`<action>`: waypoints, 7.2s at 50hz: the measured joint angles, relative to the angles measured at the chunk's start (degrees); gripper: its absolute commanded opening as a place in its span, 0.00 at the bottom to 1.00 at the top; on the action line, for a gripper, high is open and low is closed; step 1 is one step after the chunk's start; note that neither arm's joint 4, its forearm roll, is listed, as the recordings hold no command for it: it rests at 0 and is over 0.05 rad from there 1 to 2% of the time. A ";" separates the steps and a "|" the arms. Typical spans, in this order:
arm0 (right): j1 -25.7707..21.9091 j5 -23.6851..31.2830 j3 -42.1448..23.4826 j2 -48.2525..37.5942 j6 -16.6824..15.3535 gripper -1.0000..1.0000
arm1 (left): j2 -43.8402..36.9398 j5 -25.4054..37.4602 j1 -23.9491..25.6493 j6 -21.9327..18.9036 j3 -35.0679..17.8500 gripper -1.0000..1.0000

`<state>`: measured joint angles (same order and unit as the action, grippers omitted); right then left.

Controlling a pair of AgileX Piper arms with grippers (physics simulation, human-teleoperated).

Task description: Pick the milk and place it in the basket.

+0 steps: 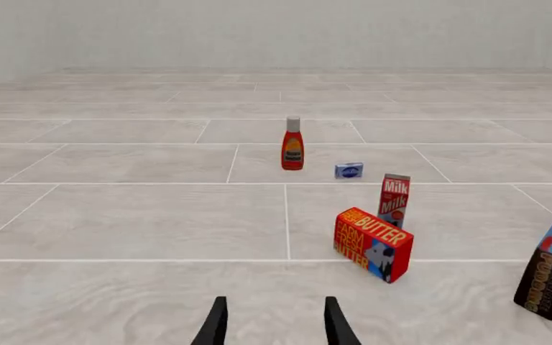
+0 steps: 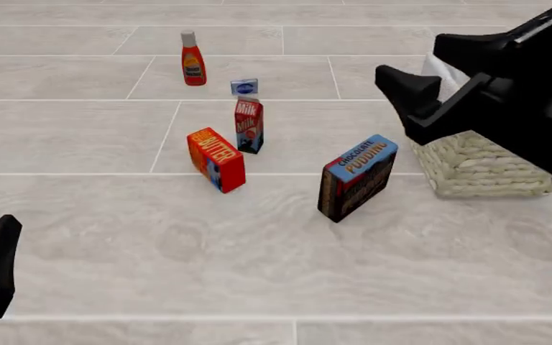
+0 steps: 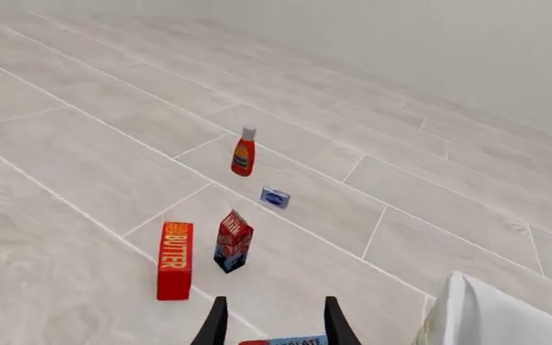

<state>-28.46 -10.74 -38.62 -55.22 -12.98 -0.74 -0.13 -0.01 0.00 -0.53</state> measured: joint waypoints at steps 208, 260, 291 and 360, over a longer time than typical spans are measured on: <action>-1.50 19.61 -79.02 -84.67 -6.91 0.00 | 0.00 0.00 0.00 0.00 0.00 1.00; 1.61 17.24 -61.27 -60.42 -8.39 0.00 | 0.00 0.00 0.00 0.00 0.00 1.00; 6.30 16.25 -51.85 -48.49 -7.23 0.00 | 0.00 0.00 0.00 0.00 0.00 1.00; 27.22 19.34 -49.91 -38.39 -8.25 0.00 | 0.00 0.00 0.00 0.00 0.00 1.00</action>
<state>-1.24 8.60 -88.53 -93.61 -21.24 -0.74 -0.13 -0.01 -0.01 -0.54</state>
